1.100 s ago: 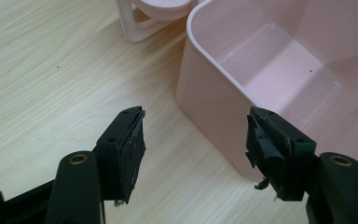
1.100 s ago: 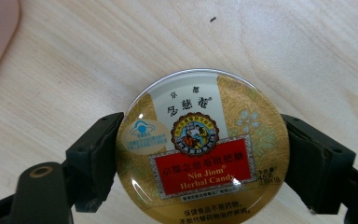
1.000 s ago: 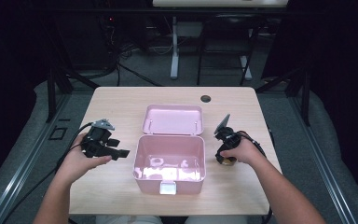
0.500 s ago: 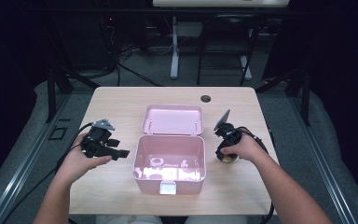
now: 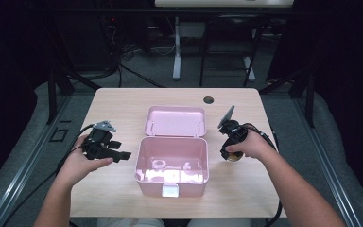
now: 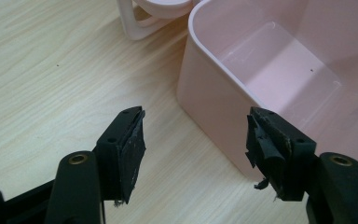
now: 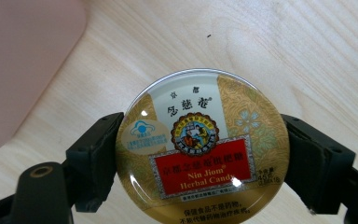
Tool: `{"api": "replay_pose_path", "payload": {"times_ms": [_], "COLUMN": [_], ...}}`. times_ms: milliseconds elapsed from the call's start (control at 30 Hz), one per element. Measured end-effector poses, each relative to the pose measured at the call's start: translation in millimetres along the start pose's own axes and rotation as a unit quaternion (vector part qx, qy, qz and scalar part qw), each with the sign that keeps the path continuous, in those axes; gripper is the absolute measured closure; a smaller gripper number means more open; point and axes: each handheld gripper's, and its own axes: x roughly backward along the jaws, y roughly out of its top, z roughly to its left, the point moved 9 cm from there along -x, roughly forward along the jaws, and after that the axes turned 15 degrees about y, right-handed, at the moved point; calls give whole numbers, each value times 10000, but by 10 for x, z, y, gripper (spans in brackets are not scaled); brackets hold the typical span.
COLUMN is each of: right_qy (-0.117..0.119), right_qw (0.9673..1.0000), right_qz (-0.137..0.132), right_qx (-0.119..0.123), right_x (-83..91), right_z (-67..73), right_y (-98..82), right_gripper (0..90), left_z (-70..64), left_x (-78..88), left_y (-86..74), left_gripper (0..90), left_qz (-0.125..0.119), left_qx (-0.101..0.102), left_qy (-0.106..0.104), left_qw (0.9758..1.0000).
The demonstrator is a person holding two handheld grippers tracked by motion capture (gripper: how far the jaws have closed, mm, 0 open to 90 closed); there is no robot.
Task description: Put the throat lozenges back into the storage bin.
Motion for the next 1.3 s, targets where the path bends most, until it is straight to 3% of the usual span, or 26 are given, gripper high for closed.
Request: {"api": "replay_pose_path", "payload": {"times_ms": [900, 1100, 1300], "right_qy": [59, 16, 53], "right_qw": [9994, 9967, 9918], "right_qz": [83, 188, 322], "right_qx": [337, 794, 1236], "right_x": [405, 471, 521], "right_z": [324, 416, 523], "right_y": [58, 78, 73], "right_gripper": [196, 197, 197], "left_z": [7, 6, 5], "left_x": [1, -10, -11], "left_y": [-5, -7, -8], "left_gripper": [369, 368, 368], "left_qz": [12, 15, 18], "left_qx": [22, 14, 14], "left_qy": [-9, -17, -12], "left_qw": [10000, 10000, 10000]}}
